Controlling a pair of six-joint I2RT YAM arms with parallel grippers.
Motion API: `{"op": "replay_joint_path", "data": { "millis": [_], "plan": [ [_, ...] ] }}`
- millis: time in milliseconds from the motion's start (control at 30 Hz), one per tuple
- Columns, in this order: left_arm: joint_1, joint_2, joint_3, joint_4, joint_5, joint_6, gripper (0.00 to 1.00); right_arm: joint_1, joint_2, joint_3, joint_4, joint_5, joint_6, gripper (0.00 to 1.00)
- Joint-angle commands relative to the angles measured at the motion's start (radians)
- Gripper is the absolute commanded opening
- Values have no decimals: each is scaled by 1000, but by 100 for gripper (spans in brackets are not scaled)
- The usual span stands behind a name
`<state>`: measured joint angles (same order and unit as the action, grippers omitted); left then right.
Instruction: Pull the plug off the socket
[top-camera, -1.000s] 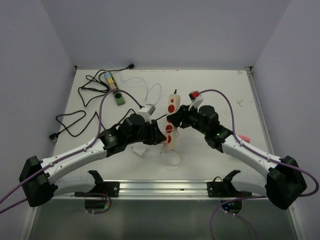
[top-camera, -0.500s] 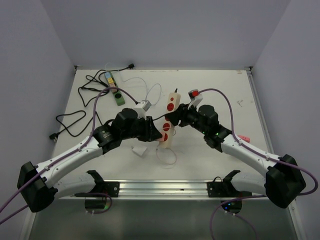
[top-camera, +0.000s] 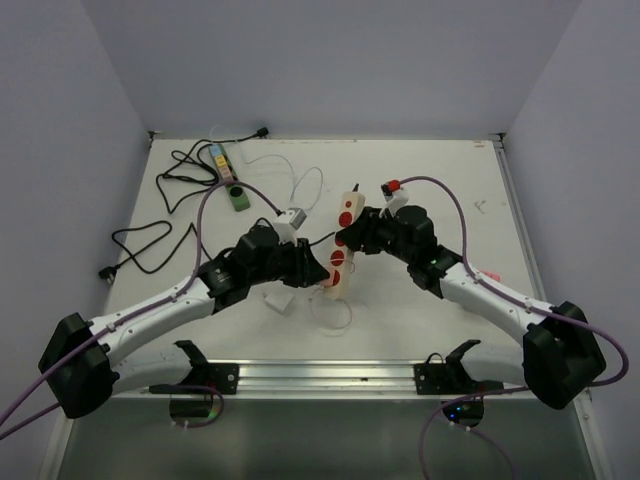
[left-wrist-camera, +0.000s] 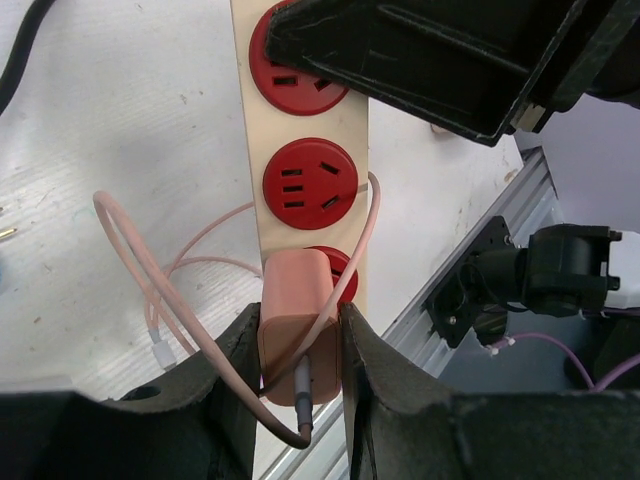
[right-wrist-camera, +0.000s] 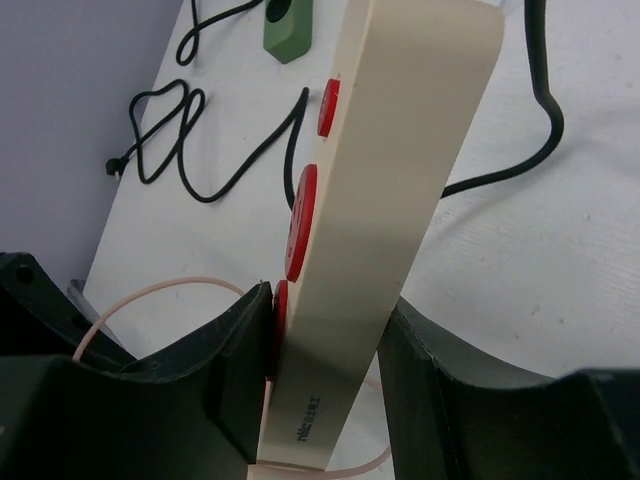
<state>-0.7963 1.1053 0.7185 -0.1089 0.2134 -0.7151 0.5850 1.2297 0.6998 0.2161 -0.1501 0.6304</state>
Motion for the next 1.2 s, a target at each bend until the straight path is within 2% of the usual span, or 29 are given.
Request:
{"op": "replay_joint_path", "data": {
  "millis": [0, 67, 467, 667, 700, 800, 1167],
  "plan": [
    [-53, 34, -25, 201, 60, 39, 0, -67, 16, -2, -14, 109, 35, 13],
    [-90, 71, -28, 232, 50, 43, 0, -66, 27, 0, -18, 110, 57, 19],
    [-107, 169, -79, 359, 4, -35, 0, -67, 172, -62, 23, 109, 127, 22],
    [-107, 263, -90, 394, 1, -90, 0, -67, 263, -74, 65, 78, 147, 34],
    [-107, 274, -91, 406, 6, -98, 0, -67, 269, -79, 81, 72, 155, 40],
    [-107, 309, -103, 434, 17, -119, 0, -67, 304, -94, 109, 54, 186, 50],
    [-96, 373, -120, 492, -19, -175, 0, -66, 376, -120, 157, -69, 252, 55]
  ]
}}
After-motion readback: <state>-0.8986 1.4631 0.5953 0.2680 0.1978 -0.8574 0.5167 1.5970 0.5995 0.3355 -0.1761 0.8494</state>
